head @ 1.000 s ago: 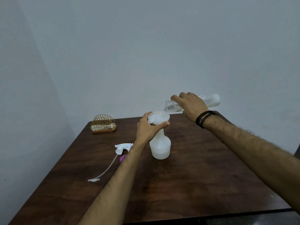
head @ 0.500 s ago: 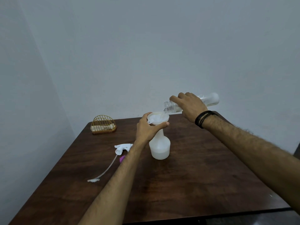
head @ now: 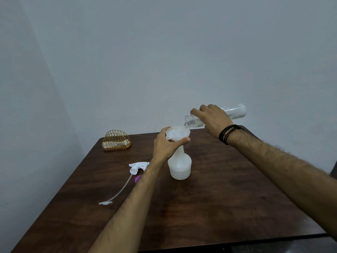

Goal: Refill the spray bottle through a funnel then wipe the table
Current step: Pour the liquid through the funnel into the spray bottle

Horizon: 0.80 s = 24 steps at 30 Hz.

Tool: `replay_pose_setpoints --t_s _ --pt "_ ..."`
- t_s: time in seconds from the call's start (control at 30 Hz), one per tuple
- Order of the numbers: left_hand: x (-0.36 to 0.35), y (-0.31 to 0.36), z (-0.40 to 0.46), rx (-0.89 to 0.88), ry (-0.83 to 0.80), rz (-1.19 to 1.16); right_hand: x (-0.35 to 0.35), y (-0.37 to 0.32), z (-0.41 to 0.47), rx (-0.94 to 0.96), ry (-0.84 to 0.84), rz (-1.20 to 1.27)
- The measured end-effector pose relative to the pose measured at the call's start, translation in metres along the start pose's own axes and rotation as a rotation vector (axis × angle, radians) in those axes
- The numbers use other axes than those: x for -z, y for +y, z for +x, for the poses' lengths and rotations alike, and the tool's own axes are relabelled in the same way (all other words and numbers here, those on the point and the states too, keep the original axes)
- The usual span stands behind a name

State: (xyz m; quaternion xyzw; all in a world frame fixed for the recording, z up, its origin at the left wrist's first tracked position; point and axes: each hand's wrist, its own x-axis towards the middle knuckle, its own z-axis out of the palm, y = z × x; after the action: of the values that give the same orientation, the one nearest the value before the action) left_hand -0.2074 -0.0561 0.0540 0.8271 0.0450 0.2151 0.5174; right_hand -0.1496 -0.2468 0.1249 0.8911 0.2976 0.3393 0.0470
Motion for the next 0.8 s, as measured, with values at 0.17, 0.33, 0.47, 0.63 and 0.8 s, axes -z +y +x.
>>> replay_pose_setpoints --t_s 0.17,0.33,0.47,0.63,0.8 --pt "-0.0001 -0.0006 -0.0005 0.0 0.002 0.001 0.0002 0.002 0.0009 0.008 -0.006 -0.014" --pt "0.0012 0.0009 -0.0015 -0.002 0.003 -0.002 -0.0013 0.0016 0.0009 0.007 -0.004 -0.012" --pt "0.0016 0.0021 -0.0018 -0.002 0.001 0.001 -0.0011 0.002 0.0014 0.006 0.003 -0.006" --pt "0.0006 0.0029 -0.0015 0.002 0.0 0.006 0.002 0.0023 0.0026 0.011 0.005 -0.012" --pt "0.0007 0.0038 -0.0017 0.003 -0.002 0.006 0.0024 0.0009 0.0049 0.015 0.008 -0.02"
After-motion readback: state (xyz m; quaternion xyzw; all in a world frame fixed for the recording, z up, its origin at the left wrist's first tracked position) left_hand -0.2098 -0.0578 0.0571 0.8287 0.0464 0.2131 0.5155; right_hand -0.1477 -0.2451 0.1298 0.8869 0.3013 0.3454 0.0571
